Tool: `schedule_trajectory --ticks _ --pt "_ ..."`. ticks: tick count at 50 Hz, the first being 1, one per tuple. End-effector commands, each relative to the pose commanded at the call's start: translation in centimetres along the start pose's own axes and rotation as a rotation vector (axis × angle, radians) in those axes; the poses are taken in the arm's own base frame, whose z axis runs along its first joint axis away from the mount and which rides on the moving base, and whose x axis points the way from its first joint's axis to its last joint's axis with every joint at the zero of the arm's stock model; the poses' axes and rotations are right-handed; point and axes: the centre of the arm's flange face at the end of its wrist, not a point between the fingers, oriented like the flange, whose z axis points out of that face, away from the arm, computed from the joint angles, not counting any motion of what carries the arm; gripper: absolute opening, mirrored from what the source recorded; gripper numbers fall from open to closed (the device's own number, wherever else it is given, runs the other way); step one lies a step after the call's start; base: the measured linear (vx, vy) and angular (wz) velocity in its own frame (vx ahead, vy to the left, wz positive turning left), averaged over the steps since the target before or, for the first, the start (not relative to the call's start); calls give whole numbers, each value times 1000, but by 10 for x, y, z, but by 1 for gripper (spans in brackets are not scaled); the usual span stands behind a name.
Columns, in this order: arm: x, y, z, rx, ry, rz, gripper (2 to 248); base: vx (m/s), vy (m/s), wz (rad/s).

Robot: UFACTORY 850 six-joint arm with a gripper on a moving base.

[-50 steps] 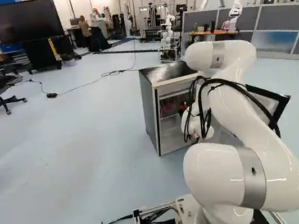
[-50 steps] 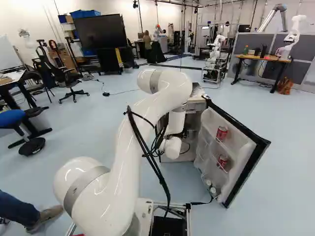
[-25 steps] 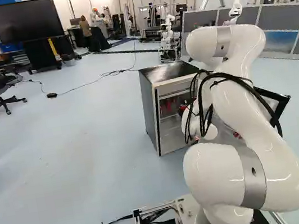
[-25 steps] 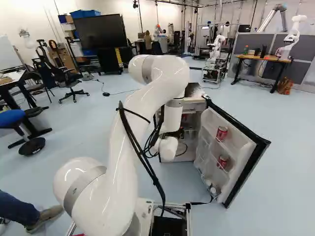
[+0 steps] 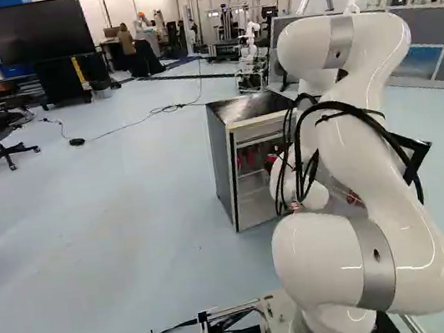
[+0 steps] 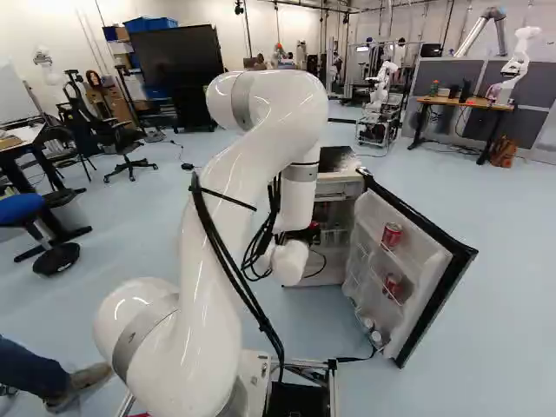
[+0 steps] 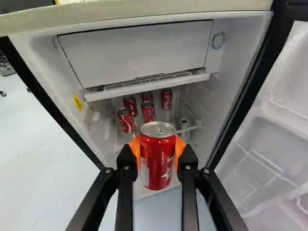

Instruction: Grab a drink from the fridge

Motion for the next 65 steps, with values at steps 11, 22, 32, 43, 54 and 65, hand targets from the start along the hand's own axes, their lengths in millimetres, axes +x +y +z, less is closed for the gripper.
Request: schedule_trajectory --ticks 11,22,32,43,54,65 --pt "12 -1 -6 -1 18 -5 92 0 0 0" --pt "23 -2 -11 -1 37 -11 92 0 0 0" --pt "34 -3 -16 -2 55 -16 92 0 0 0" --pt "45 -5 -23 -2 73 -21 92 0 0 0" --pt "56 -7 -29 -2 93 -27 92 0 0 0" --pt "67 -8 -34 -3 115 -33 92 0 0 0"
